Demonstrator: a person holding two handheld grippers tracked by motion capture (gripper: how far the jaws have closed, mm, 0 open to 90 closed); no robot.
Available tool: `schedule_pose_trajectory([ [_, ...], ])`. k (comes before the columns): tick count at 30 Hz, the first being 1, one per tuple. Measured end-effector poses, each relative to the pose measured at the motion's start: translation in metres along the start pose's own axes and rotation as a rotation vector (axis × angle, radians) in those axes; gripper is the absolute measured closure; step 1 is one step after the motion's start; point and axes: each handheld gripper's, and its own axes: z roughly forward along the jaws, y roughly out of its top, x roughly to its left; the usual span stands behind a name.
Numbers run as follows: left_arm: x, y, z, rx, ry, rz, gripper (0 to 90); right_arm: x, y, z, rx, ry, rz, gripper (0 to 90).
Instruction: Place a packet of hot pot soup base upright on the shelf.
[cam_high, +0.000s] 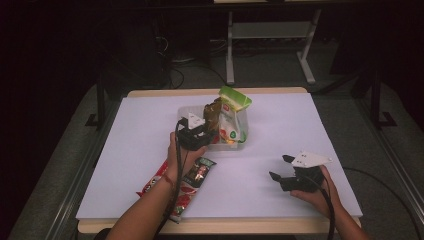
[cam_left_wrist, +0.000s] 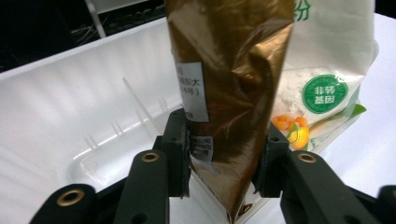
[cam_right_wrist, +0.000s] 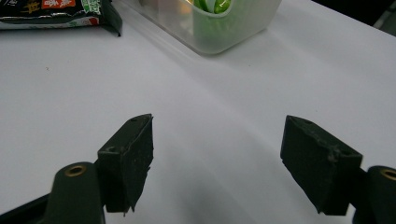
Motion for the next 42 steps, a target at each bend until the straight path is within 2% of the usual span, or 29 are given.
schedule_pose_trajectory([
  [6,0.003,0.003,-0.01,-0.018,-0.02,0.039,58.1,0.001,0.0,0.001,0.004,0.004,-0.003,25.1],
  [8,0.004,0.002,-0.015,-0.019,-0.027,0.059,56.6,0.001,0.0,0.001,0.004,0.004,-0.002,25.1],
  [14,0.01,-0.003,-0.029,-0.024,-0.054,0.085,49.4,0.001,0.0,0.001,0.003,0.005,-0.002,25.1],
  [23,0.02,-0.016,-0.057,-0.032,-0.13,0.14,39.9,0.001,0.002,0.004,0.007,0.011,0.002,25.1],
  [25,0.023,-0.018,-0.065,-0.032,-0.137,0.16,36.9,0.001,0.003,0.005,0.01,0.013,0.003,25.2],
  [30,0.029,-0.027,-0.084,-0.044,-0.17,0.157,32.5,0.001,0.004,0.008,0.017,0.016,0.003,25.3],
  [33,0.034,-0.033,-0.092,-0.023,-0.184,0.164,29.3,0.003,0.004,0.009,0.021,0.021,0.003,25.3],
  [40,0.048,-0.051,-0.111,-0.002,-0.255,0.159,24.3,0.007,0.005,0.012,0.028,0.03,0.003,25.4],
  [42,0.054,-0.056,-0.116,0.008,-0.279,0.141,24.1,0.008,0.005,0.013,0.035,0.036,0.002,25.4],
])
